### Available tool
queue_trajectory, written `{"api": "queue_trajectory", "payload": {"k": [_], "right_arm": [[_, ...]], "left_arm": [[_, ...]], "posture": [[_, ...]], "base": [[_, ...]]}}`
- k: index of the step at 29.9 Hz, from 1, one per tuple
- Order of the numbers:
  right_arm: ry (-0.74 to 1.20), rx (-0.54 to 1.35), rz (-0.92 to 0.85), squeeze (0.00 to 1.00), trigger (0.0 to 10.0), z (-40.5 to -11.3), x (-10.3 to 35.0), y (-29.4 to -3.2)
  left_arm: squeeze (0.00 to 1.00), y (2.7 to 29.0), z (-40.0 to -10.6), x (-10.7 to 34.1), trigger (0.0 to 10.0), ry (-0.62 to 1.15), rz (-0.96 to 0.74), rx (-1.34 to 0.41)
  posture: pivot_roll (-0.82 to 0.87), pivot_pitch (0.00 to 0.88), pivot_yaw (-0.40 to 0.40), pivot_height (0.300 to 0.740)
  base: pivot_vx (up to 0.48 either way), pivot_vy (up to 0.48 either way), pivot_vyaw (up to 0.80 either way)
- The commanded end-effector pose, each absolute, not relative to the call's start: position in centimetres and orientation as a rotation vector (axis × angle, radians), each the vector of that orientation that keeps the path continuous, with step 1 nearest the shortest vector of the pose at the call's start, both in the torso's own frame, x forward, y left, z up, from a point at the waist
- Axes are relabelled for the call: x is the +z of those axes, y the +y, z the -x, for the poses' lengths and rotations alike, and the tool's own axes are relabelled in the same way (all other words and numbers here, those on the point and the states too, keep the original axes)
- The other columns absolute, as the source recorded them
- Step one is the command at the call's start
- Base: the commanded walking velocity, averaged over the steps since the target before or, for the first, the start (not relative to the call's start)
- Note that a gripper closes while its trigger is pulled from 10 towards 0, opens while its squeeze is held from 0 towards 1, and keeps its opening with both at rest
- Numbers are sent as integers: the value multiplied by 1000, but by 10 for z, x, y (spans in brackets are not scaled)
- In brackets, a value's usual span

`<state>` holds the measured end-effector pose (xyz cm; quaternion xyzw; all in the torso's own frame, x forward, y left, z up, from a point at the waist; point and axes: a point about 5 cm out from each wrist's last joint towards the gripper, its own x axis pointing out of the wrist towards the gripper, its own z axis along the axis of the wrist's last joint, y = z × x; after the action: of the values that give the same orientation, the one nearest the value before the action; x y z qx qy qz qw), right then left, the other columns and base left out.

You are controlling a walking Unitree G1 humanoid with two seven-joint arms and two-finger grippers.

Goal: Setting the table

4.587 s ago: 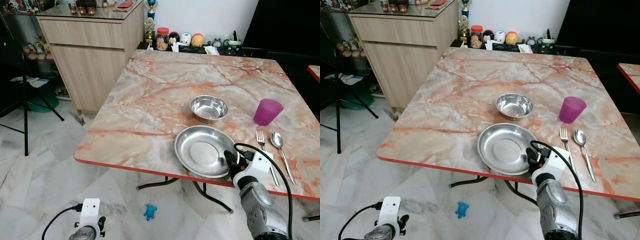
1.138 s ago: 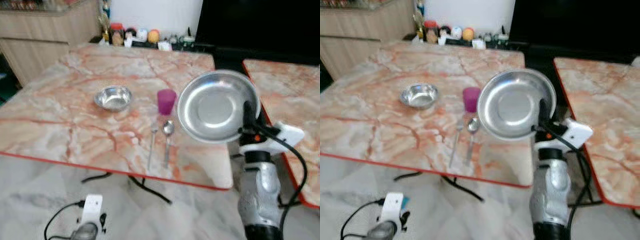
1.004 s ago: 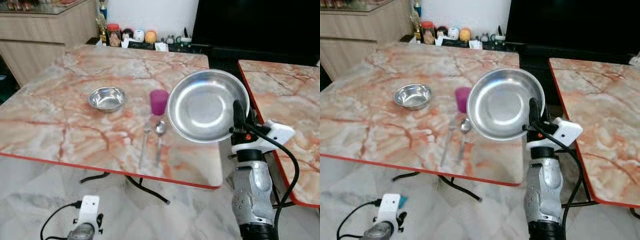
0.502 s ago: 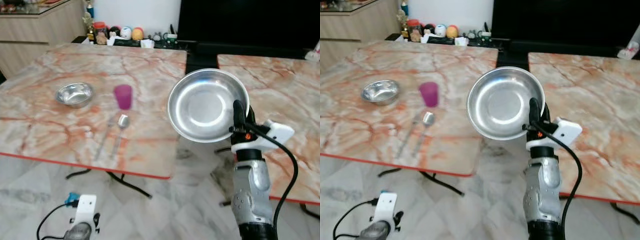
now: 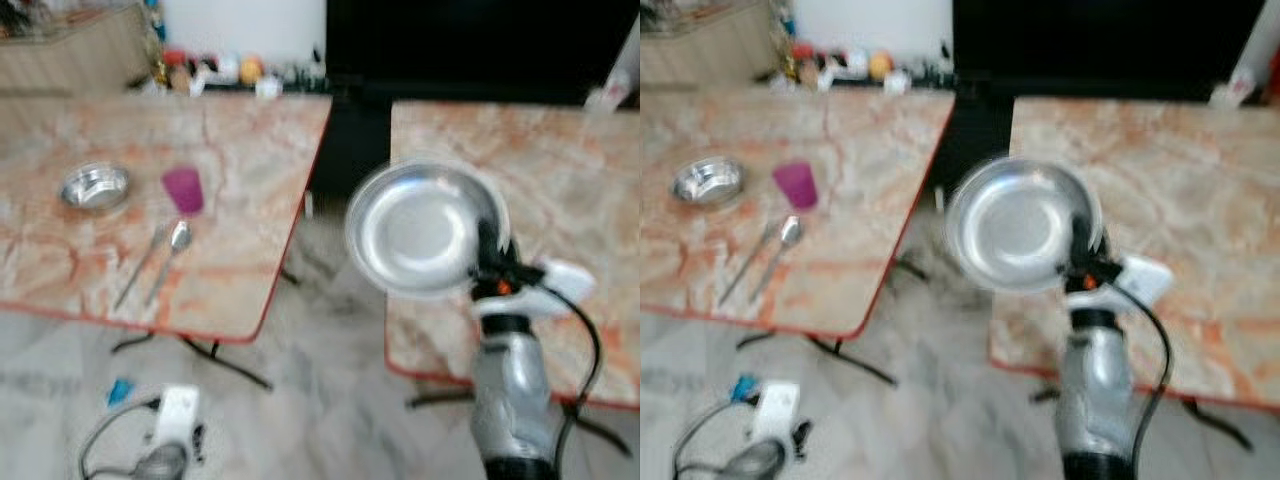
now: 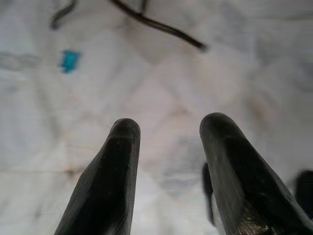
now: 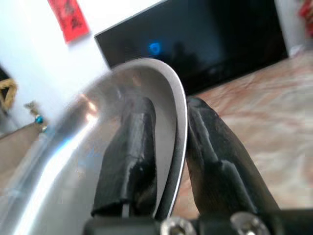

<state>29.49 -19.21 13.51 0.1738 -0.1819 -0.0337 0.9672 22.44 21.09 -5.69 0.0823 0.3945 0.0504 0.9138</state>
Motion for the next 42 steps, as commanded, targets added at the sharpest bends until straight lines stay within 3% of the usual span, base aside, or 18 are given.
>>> {"api": "queue_trajectory", "payload": {"k": [1, 16, 24, 42], "right_arm": [[-407, -30, -364, 0, 10000, -300, 146, -181], [-391, -47, -353, 0, 10000, -303, 147, -189], [-388, -65, -331, 0, 10000, -303, 147, -192], [-351, -147, -285, 0, 10000, -306, 144, -213]], "left_arm": [[0, 220, -221, -57, 10000, 823, -187, 116], [0, 218, -219, -59, 10000, 828, -174, 125], [0, 218, -219, -59, 10000, 830, -174, 124], [0, 219, -218, -60, 10000, 836, -169, 126]], "posture": [[14, 0, 13, 740], [13, 0, 1, 740], [9, 0, 5, 740], [10, 0, 10, 740]], "base": [[0, -345, 0], [0, -338, 0], [0, -339, -566], [0, 0, 0]]}}
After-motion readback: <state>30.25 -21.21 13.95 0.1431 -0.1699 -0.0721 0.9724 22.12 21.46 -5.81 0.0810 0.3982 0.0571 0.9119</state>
